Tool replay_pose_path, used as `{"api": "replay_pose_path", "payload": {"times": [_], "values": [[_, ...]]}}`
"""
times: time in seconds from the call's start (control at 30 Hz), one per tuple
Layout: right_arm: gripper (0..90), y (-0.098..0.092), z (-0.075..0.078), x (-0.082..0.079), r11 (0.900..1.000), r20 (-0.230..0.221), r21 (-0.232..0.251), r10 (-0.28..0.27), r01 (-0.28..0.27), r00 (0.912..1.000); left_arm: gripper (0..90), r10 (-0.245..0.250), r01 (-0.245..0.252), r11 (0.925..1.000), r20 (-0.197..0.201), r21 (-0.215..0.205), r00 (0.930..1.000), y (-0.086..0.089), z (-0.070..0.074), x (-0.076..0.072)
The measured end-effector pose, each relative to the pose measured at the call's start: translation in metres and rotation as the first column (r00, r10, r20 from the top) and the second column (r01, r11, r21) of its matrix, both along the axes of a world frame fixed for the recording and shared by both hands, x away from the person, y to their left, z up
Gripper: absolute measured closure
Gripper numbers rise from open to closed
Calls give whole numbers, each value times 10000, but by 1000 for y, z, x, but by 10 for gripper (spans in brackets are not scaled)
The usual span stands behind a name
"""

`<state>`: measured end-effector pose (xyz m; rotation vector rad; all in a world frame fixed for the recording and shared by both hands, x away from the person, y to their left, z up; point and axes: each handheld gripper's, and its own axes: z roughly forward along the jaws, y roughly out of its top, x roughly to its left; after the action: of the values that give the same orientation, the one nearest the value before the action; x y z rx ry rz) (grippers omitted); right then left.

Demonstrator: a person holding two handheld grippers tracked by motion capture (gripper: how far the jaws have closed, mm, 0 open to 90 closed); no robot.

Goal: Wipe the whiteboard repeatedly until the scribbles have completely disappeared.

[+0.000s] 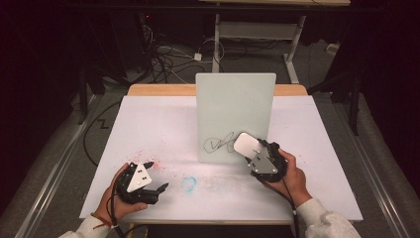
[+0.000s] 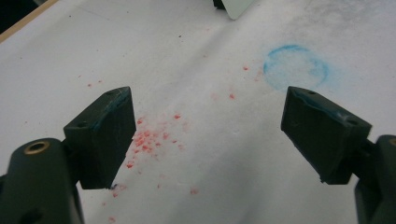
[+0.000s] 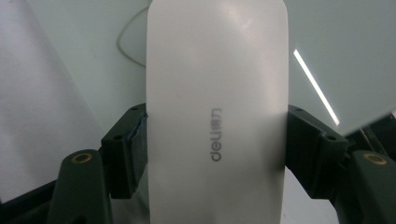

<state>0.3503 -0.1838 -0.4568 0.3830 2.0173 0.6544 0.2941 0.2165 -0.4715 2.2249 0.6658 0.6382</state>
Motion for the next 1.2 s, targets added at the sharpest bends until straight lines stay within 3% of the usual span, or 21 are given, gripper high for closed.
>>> {"api": "replay_pose_path", "payload": {"times": [0.1,0.23,0.4,0.5,0.6,0.8,0.97,1.2], "values": [[306,-8,7,3,9991,298,149,-398,394,9988,174,18,-18,10000,12,-61,10000,0,0,0],[306,-12,8,3,9981,281,279,-555,547,9981,174,28,-27,10000,29,-70,10000,0,0,0],[306,-9,0,0,9991,124,-73,-424,425,9990,174,2,-2,10000,3,-46,10000,-1,0,0],[306,5,-8,-3,9996,-288,-291,22,-30,9996,173,-16,15,10000,-35,-55,10000,-2,0,1],[306,18,-13,-5,9965,-123,-816,159,-168,9998,174,-60,60,10000,-46,-32,10000,-3,-1,1],[298,37,-14,-1,9970,-202,-713,279,-292,9994,174,-120,119,9999,-80,-38,9999,-5,-2,3],[292,54,-18,1,9924,15,-1207,225,-222,9997,174,-121,120,9999,-82,-67,9999,-3,-1,2],[297,42,-15,1,9918,-33,-1273,86,-89,10000,174,-51,51,10000,8,-55,10000,-1,0,-1]]}}
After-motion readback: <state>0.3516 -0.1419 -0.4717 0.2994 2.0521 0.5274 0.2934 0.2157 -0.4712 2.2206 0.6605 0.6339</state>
